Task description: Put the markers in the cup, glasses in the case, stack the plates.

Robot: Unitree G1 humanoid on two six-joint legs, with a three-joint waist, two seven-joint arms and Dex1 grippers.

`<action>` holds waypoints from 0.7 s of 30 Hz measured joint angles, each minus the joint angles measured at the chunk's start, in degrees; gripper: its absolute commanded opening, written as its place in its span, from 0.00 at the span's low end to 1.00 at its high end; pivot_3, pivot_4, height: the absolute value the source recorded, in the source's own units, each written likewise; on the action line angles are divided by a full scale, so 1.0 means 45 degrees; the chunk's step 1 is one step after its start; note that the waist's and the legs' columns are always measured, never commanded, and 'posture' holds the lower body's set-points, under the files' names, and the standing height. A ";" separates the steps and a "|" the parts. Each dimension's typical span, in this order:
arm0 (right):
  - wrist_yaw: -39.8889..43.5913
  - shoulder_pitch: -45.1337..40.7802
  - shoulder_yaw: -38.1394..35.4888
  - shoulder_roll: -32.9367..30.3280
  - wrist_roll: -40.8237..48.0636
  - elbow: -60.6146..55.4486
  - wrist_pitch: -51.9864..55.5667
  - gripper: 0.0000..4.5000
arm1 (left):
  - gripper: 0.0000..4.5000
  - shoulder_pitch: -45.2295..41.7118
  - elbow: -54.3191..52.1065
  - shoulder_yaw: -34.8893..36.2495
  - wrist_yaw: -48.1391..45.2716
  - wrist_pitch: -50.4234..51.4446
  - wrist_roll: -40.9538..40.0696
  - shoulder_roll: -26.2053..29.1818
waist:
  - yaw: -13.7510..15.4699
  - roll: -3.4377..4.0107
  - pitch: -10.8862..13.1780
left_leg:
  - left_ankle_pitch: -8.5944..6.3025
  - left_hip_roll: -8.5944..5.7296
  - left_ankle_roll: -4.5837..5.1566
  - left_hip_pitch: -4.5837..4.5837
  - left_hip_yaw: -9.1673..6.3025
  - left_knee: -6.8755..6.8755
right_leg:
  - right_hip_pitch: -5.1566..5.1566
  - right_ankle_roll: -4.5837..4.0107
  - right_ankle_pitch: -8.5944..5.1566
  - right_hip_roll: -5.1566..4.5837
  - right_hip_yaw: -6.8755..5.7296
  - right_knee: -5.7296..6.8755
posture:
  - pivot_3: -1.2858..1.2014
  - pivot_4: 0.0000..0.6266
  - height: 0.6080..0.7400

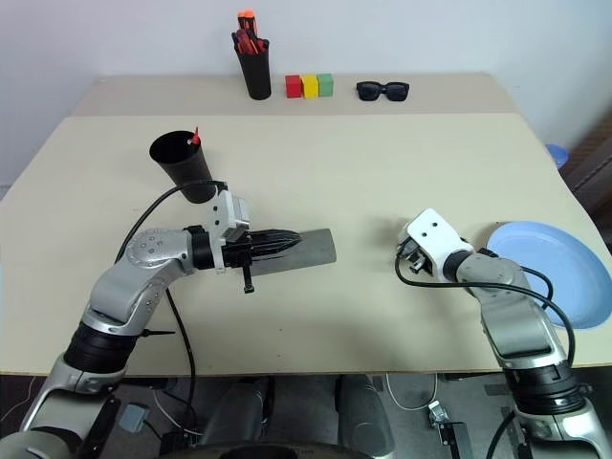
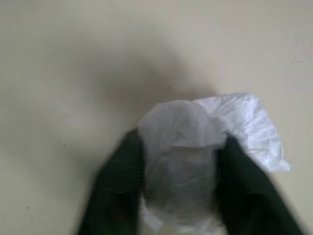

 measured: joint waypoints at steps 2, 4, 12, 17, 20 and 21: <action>-0.0131 0.0342 -0.1045 -0.0544 -0.0060 -0.0654 0.0360 0.14 | 0.00 0.0010 0.0007 0.0042 0.0116 -0.0095 0.0014 0.0004 | 0.0048 0.0000 0.0000 | 0.0000 -0.0002 0.0000 -0.0003 0.0000 0.0000 | 0.0000 -0.0001 -0.0001 -0.0003 -0.0001 -0.0002 | 0.52 0.24 1.00; -0.0197 0.0850 -0.2299 -0.1084 -0.0131 -0.1104 0.0936 0.14 | 0.00 -0.0012 0.0051 0.0099 0.0154 -0.0169 0.0011 0.0019 | 0.0080 -0.0001 0.0000 | 0.0000 -0.0003 0.0000 -0.0004 0.0000 0.0000 | 0.0002 -0.0005 -0.0006 -0.0003 -0.0001 -0.0005 | 0.52 0.24 1.00; 0.0005 0.3950 -0.4255 -0.2214 -0.0826 -0.1297 0.1865 0.90 | 0.00 -0.0452 0.1109 0.0345 0.0035 -0.0652 0.0048 -0.0068 | -0.0172 0.0006 -0.0008 | -0.0002 -0.0002 0.0004 0.0022 0.0014 -0.0007 | 0.0003 -0.0020 -0.0008 -0.0002 0.0005 0.0002 | 0.52 0.24 1.00; -0.0223 0.2431 -0.3663 -0.1722 -0.0525 -0.1521 0.0892 0.90 | 0.00 -0.0270 0.1288 0.0647 0.0401 -0.0794 0.0113 0.0040 | -0.0439 0.0005 -0.0008 | -0.0001 0.0007 0.0003 0.0023 0.0014 0.0014 | 0.0007 -0.0014 -0.0009 0.0007 0.0006 0.0009 | 0.52 0.24 1.00; 0.0166 0.1179 -0.3113 -0.0635 0.0635 -0.1665 0.0259 0.90 | 0.00 0.0788 0.0876 0.1632 0.0942 -0.0782 0.0085 0.0535 | -0.0466 0.0005 -0.0009 | -0.0001 0.0020 0.0004 0.0029 0.0009 -0.0012 | 0.0005 -0.0015 0.0006 0.0017 0.0003 0.0012 | 0.52 0.24 1.00; 0.0340 0.0842 -0.2914 -0.0314 0.1046 -0.1562 0.0038 0.90 | 0.00 0.1313 0.0730 0.2041 0.1183 -0.0779 0.0098 0.0749 | -0.0468 0.0006 -0.0009 | -0.0001 0.0020 0.0004 0.0029 0.0008 -0.0023 | 0.0002 0.0007 0.0015 0.0014 0.0004 0.0010 | 0.52 0.24 1.00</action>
